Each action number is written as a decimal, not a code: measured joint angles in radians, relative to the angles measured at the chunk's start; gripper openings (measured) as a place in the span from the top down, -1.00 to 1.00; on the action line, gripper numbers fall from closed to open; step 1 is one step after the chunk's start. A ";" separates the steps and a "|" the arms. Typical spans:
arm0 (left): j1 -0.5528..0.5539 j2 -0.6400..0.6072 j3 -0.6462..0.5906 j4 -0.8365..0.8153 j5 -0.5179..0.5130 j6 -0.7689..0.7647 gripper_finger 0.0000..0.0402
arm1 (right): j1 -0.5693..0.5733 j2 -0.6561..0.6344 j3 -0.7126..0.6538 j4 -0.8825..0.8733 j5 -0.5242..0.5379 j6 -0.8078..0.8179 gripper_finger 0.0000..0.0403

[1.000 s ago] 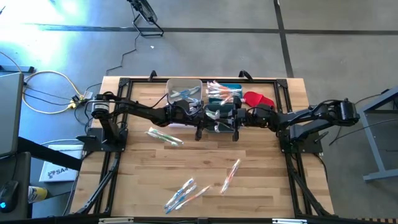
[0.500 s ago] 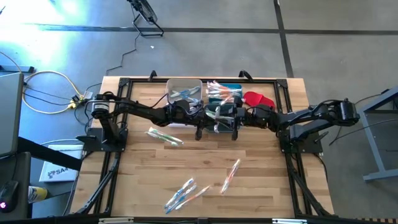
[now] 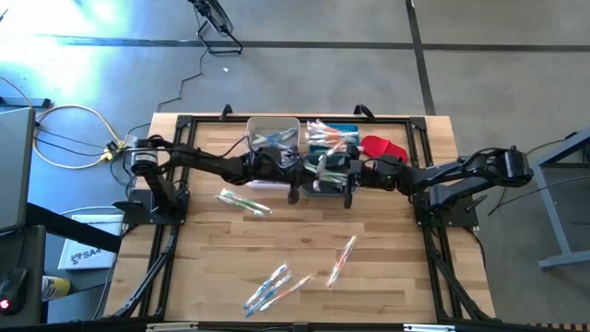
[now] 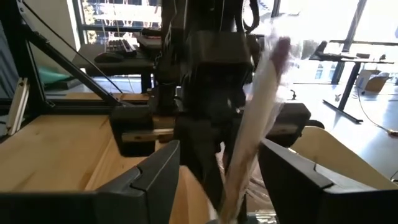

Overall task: Pick & Place Toothbrushes
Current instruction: Put the purple toothbrush into the transparent bin

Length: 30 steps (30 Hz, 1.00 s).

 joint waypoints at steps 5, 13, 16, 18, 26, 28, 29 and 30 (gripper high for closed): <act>0.022 -0.072 0.000 -0.119 -0.037 0.013 0.92 | 0.000 -0.003 0.000 -0.014 -0.024 0.000 -0.03; 0.044 -0.235 -0.001 -0.444 -0.154 0.014 0.92 | 0.000 -0.002 0.000 -0.024 -0.029 0.000 -0.03; 0.048 -0.296 0.000 -0.602 -0.188 0.001 0.92 | 0.000 -0.002 0.000 -0.024 -0.029 -0.001 -0.03; 0.047 -0.324 0.001 -0.680 -0.227 -0.014 0.92 | 0.000 -0.002 0.000 -0.024 -0.028 -0.001 -0.03; 0.046 -0.374 -0.001 -0.960 -0.337 -0.096 0.92 | 0.000 -0.002 0.000 -0.023 -0.023 -0.003 -0.03; 0.046 -0.370 -0.001 -1.009 -0.363 -0.101 0.92 | 0.000 -0.002 0.000 -0.023 -0.023 -0.003 -0.03; 0.046 -0.363 -0.001 -1.013 -0.371 -0.103 0.92 | 0.000 -0.002 0.000 -0.023 -0.022 -0.003 -0.03; 0.046 -0.358 -0.001 -1.018 -0.375 -0.104 0.92 | 0.000 -0.002 0.000 -0.023 -0.022 -0.003 -0.03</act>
